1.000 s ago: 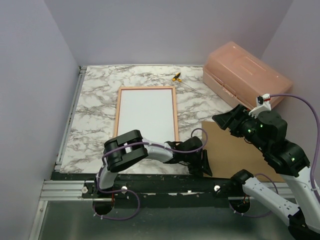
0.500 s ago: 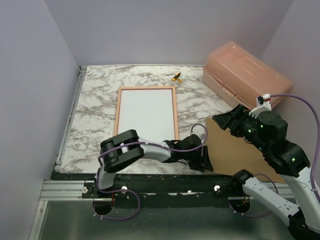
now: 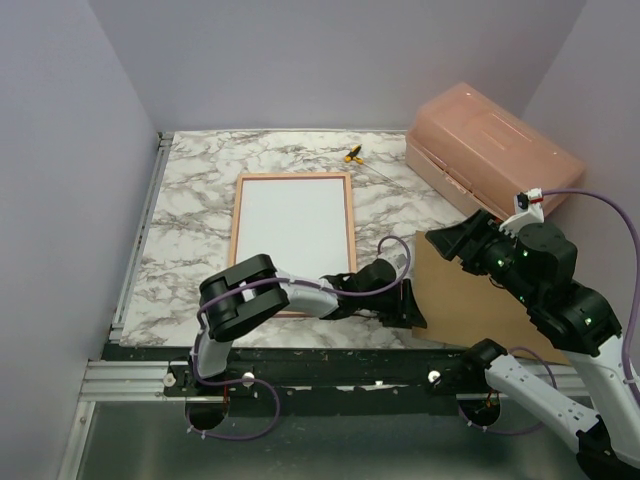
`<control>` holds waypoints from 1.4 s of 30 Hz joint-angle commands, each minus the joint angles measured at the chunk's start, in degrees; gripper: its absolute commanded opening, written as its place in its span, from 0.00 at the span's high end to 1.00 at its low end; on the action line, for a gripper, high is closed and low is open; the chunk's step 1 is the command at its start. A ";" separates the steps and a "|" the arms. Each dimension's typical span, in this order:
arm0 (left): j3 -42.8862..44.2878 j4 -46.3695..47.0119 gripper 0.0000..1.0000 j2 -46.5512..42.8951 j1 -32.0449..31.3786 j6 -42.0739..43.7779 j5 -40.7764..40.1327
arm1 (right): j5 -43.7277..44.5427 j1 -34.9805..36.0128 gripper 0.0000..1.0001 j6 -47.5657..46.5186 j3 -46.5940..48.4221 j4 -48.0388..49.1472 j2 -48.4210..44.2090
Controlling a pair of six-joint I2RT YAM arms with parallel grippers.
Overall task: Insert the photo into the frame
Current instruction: Move the photo frame item to the center of the board.
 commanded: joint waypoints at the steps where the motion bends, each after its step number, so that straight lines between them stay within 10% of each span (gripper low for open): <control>1: -0.53 7.80 0.58 0.60 0.34 0.82 -2.37 | 0.62 0.23 0.28 0.71 -0.19 -0.24 -0.84; 13: -8.12 10.30 1.00 -6.70 1.41 1.48 -6.12 | 0.32 0.24 0.28 0.97 -0.90 -0.02 -1.20; 30: -31.18 9.64 1.00 -32.18 12.31 2.53 -10.58 | -1.65 0.23 0.28 0.97 -3.68 1.63 -0.37; 42: -41.84 -29.75 1.00 -72.84 24.57 10.30 -25.65 | -9.12 0.30 0.27 0.67 -8.86 7.89 4.38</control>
